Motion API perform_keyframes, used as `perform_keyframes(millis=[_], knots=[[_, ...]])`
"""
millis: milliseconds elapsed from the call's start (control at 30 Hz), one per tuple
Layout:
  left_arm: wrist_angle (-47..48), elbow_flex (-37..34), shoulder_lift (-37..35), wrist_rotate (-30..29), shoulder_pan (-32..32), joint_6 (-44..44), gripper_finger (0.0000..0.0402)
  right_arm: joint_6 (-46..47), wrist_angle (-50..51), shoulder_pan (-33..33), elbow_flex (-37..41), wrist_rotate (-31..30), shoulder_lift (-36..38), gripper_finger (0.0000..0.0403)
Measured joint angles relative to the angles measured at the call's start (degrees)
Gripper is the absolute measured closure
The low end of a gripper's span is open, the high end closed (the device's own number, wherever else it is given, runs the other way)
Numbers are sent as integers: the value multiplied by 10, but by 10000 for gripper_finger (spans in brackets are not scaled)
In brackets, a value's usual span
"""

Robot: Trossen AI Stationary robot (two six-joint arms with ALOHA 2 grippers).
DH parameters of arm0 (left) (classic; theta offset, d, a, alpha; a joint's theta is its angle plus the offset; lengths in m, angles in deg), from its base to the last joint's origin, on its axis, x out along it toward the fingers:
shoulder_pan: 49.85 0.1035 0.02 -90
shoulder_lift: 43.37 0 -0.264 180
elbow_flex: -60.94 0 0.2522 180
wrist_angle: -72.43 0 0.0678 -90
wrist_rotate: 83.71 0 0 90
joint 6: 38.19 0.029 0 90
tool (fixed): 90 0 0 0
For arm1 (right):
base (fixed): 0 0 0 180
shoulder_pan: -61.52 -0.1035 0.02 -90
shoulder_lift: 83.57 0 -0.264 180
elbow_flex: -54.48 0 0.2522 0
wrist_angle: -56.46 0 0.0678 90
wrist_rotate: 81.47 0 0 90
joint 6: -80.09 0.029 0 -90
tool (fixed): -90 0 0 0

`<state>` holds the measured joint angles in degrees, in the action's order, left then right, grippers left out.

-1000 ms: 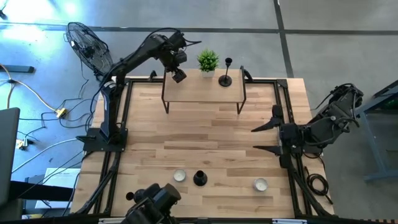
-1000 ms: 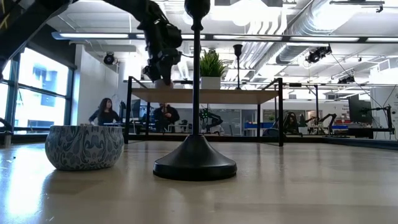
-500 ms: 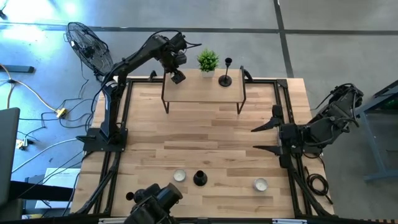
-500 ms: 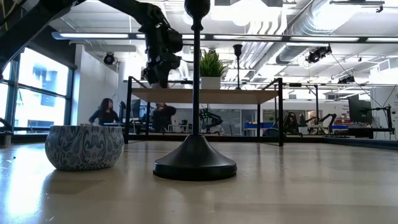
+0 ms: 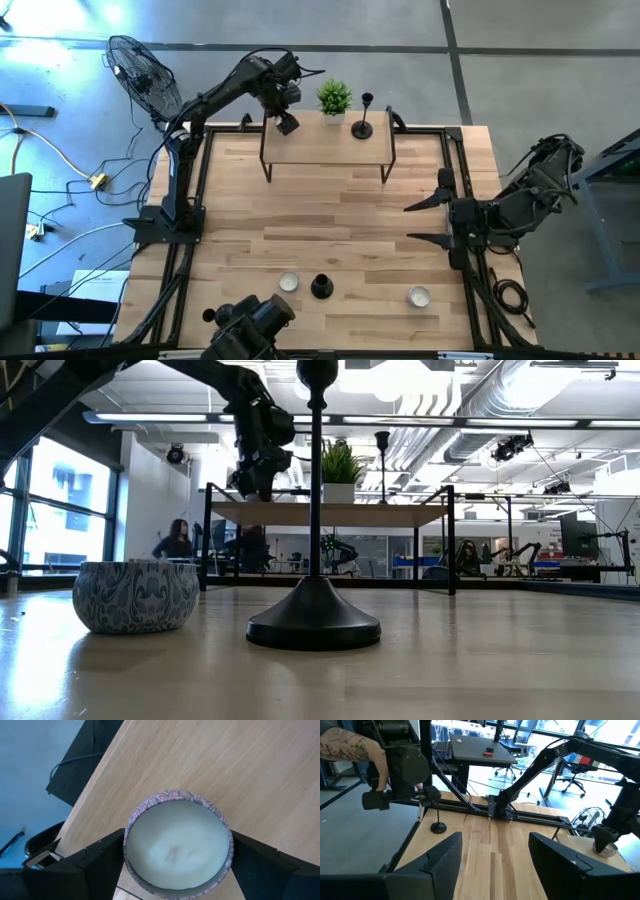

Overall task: Pick & Place candle stick holders
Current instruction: Put the red candle on the shelf, then put the left black candle holder on the shelf

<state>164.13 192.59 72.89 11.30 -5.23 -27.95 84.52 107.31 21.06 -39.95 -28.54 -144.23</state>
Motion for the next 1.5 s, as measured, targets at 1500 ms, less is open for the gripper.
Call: perform_keyframes(millis=[1500], knots=[[121,167,-141,185,-33,-76,66,-7,13,0,0,0,0,178]])
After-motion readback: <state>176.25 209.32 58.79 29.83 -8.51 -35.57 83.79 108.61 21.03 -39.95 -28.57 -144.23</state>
